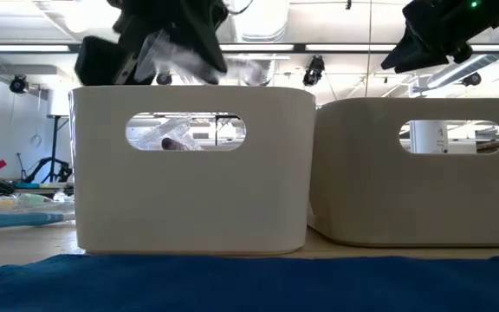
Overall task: Pick & Place Toothbrushes
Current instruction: Put the violet toothbrush into the white bin
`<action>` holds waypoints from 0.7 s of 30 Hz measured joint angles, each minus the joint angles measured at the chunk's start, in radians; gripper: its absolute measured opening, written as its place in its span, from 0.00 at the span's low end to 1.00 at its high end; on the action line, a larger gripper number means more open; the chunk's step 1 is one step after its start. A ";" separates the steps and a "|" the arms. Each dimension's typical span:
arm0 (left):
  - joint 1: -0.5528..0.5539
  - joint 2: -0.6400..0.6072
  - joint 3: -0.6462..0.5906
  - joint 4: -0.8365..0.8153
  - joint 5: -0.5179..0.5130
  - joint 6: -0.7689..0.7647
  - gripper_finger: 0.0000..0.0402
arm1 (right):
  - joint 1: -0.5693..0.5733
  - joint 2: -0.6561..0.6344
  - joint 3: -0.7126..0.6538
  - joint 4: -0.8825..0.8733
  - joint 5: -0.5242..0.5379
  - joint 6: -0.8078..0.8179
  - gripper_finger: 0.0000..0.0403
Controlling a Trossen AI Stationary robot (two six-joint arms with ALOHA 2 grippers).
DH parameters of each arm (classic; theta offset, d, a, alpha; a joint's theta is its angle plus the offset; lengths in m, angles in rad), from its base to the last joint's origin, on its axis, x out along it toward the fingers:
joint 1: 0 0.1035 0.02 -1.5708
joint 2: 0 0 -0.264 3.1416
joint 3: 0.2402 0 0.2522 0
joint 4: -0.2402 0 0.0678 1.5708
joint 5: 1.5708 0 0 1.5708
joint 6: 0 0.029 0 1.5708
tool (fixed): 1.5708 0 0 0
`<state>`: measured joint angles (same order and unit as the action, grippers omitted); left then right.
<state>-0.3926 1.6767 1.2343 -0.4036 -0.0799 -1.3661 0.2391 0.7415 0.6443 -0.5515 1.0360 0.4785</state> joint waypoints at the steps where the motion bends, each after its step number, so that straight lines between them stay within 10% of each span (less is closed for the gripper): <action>1: -0.002 0.009 0.000 -0.001 0.001 -0.013 0.07 | -0.008 -0.006 0.000 0.000 0.003 -0.017 0.60; 21: 0.025 0.037 0.000 -0.170 0.148 0.090 0.07 | -0.083 -0.032 -0.006 0.003 0.015 -0.088 0.61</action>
<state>-0.3678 1.7138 1.2346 -0.5733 0.0679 -1.2764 0.1558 0.7097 0.6382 -0.5484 1.0505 0.3908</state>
